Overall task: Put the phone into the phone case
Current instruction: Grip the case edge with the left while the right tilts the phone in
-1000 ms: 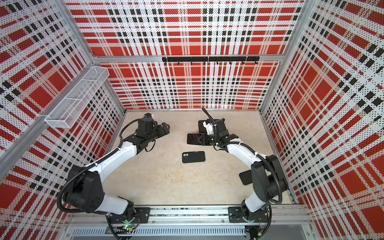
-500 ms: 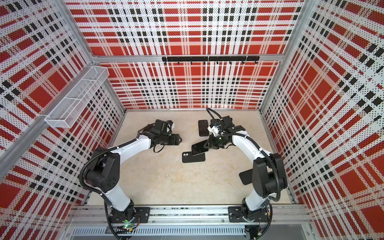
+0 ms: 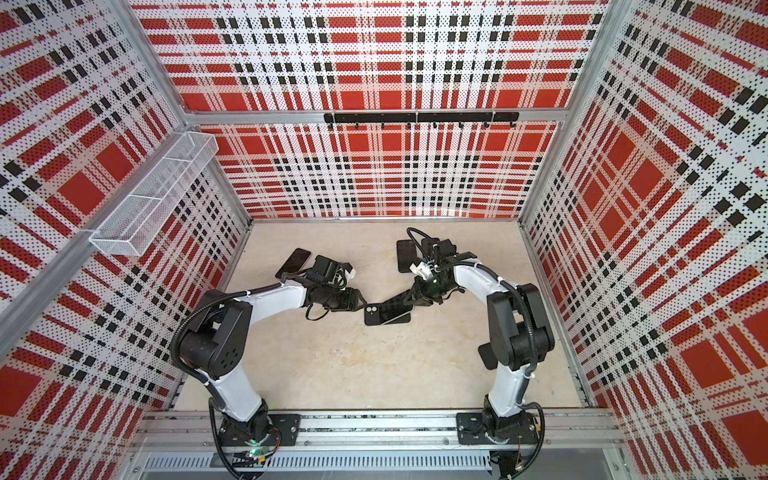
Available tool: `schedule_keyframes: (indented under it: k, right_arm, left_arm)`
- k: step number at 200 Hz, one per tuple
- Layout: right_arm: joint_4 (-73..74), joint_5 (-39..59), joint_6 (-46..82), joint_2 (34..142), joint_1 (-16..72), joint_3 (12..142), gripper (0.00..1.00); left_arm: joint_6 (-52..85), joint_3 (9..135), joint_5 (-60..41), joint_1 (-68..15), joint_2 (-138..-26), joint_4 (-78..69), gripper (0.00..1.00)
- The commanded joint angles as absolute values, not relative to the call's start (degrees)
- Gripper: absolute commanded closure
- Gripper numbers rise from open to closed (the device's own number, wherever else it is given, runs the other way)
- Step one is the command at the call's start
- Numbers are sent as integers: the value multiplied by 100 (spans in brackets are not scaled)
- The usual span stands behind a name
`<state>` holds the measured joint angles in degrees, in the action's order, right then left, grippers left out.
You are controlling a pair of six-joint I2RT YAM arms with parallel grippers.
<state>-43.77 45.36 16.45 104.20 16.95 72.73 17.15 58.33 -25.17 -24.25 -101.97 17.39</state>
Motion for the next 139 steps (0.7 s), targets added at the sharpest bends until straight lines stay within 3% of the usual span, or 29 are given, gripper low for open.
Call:
schedule_keyframes:
  k: [1, 139]
  right_arm:
    - [-4173, 4746, 1598, 10557, 1648, 7418, 97]
    - [-3827, 4755, 1623, 11077, 1553, 7147, 96]
  left_arm:
    - [1659, 5787, -2731, -2496, -10178, 1569, 43]
    - [2003, 5651, -3366, -2523, -10594, 1239, 61]
